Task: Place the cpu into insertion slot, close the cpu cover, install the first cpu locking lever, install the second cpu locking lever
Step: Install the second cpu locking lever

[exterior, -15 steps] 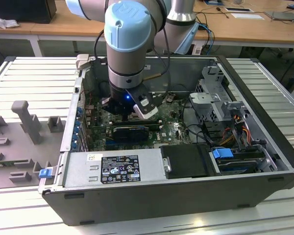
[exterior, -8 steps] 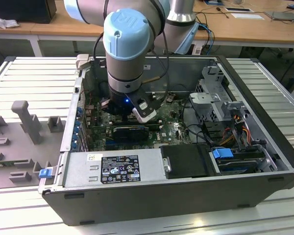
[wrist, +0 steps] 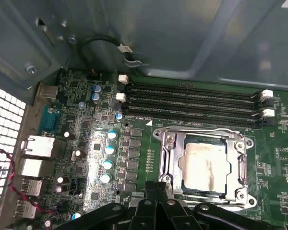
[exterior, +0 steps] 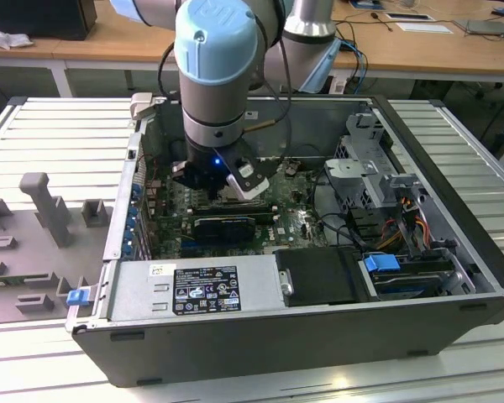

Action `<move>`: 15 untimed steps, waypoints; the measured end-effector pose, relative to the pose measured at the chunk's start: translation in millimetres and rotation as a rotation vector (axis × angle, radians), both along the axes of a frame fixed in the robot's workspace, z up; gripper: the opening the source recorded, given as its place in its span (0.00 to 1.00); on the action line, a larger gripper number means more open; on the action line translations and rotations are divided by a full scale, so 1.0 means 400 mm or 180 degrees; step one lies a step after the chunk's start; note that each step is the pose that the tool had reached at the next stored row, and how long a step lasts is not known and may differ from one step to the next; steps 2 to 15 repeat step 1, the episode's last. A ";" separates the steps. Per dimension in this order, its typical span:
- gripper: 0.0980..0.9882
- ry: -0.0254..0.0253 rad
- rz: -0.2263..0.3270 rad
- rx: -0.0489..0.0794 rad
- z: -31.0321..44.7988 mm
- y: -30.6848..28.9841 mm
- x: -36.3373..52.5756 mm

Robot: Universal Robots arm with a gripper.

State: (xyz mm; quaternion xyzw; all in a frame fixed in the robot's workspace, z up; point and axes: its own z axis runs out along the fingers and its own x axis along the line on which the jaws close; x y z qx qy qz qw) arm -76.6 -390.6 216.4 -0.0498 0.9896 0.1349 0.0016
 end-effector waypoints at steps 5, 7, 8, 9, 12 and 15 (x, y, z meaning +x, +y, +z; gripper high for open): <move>0.01 0.0000 0.0000 0.0000 0.004 0.000 0.000; 0.01 0.0000 0.0000 0.0000 0.004 0.000 0.000; 0.01 0.0000 0.0000 0.0000 0.004 0.000 0.000; 0.01 0.0000 0.0000 0.0000 0.004 0.000 0.000; 0.01 0.0000 0.0000 0.0000 0.004 0.000 0.000; 0.01 0.0000 0.0000 0.0000 0.004 0.000 0.000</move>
